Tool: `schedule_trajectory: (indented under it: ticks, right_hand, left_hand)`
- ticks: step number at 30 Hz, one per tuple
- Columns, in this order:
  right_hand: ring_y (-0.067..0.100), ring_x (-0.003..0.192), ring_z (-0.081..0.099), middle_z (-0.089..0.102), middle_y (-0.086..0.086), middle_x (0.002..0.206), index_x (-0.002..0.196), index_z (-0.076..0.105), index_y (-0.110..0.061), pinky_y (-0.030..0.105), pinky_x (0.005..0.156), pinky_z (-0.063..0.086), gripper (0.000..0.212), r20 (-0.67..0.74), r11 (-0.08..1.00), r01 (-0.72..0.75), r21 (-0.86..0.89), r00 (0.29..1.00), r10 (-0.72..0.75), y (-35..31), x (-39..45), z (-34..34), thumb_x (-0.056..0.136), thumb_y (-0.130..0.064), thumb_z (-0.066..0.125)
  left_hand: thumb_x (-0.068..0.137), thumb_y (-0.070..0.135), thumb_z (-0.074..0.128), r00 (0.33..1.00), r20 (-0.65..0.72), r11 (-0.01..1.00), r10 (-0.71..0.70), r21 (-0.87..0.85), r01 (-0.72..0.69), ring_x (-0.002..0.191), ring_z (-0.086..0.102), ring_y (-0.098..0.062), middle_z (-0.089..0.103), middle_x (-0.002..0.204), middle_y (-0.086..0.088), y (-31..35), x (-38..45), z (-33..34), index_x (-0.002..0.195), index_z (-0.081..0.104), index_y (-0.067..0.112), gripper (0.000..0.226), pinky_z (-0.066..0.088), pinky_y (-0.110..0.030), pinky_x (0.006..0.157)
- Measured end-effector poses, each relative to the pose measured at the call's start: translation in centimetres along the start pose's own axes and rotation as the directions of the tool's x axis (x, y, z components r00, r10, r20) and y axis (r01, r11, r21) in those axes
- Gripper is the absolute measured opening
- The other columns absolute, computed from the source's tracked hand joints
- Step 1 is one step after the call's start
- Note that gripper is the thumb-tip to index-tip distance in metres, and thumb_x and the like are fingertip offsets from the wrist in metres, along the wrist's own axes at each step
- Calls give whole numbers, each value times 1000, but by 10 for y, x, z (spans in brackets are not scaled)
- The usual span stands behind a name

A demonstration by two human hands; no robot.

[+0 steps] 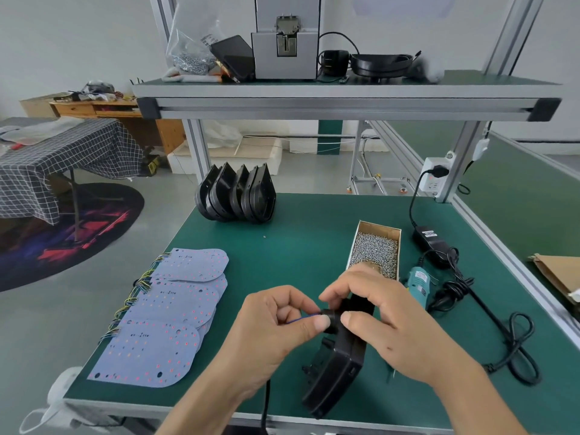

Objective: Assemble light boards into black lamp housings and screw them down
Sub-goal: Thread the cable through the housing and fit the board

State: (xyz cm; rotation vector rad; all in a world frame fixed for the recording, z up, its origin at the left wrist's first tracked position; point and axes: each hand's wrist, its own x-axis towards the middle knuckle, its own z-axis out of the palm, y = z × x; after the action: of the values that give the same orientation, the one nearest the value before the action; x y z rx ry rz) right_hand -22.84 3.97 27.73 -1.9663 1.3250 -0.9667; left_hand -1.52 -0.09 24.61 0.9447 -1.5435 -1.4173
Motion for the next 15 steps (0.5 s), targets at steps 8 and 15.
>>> schedule_trajectory:
  ticks: [8,15]
  right_hand:
    - [25,118,60,66,-4,116,118,68,-29,29,97,46,31,-155,990,133,49,980,-124,13,-4,13,89,-29,58]
    - [30,140,54,55,7,151,164,22,-36,46,111,49,103,-208,823,36,567,973,100,48,-17,64,82,-73,71]
  left_hand:
    - [66,45,90,999,-18,999,-30,-33,29,53,22,-14,30,58,-1,-3,-3,-3,83,74,18,36,24,-15,48]
    - [63,48,94,998,-32,990,-47,-135,43,52,20,-13,29,58,0,-8,-7,-7,83,74,18,41,22,-18,48]
